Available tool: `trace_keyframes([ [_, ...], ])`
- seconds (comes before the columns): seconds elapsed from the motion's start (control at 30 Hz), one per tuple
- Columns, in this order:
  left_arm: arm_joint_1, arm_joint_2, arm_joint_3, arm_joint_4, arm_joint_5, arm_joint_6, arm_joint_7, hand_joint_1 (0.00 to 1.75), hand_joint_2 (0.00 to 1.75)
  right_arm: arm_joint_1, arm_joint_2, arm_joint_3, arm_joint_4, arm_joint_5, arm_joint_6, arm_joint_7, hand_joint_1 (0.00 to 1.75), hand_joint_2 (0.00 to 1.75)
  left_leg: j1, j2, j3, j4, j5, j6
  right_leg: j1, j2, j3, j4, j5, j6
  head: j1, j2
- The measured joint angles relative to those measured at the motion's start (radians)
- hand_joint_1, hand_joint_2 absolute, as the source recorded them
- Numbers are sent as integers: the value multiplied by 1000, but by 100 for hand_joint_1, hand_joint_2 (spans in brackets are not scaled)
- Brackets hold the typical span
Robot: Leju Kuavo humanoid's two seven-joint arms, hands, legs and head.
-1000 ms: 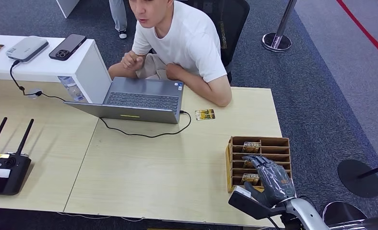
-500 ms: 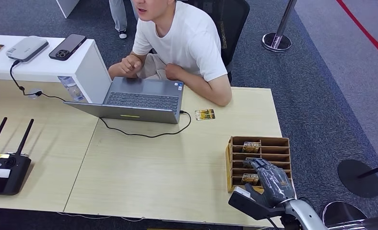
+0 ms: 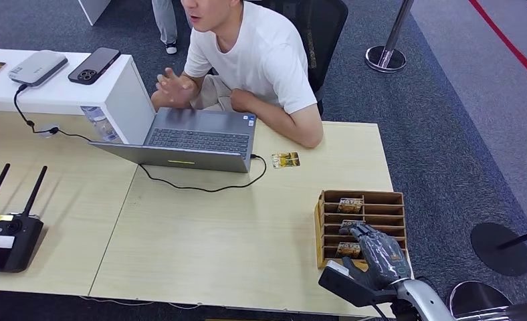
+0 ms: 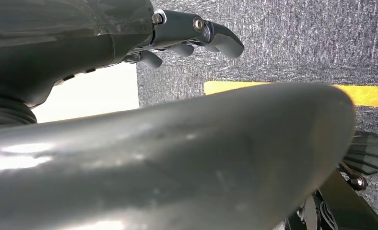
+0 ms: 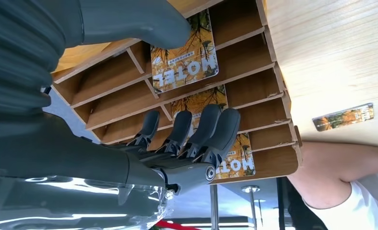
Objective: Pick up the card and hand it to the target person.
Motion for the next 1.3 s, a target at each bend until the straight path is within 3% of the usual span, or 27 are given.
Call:
trace_keyframes([
  [0.83,0,2,-2,0,7,0,2,0,0,-1,2,0,10,3,4,8,73,175,0,0,0,0,0,0,0,0,0,0,0,0,0,0],
  [1.3,0,3,-8,0,6,0,0,0,0,0,2,0,15,3,5,8,86,175,0,0,0,0,0,0,0,0,0,0,0,0,0,0],
])
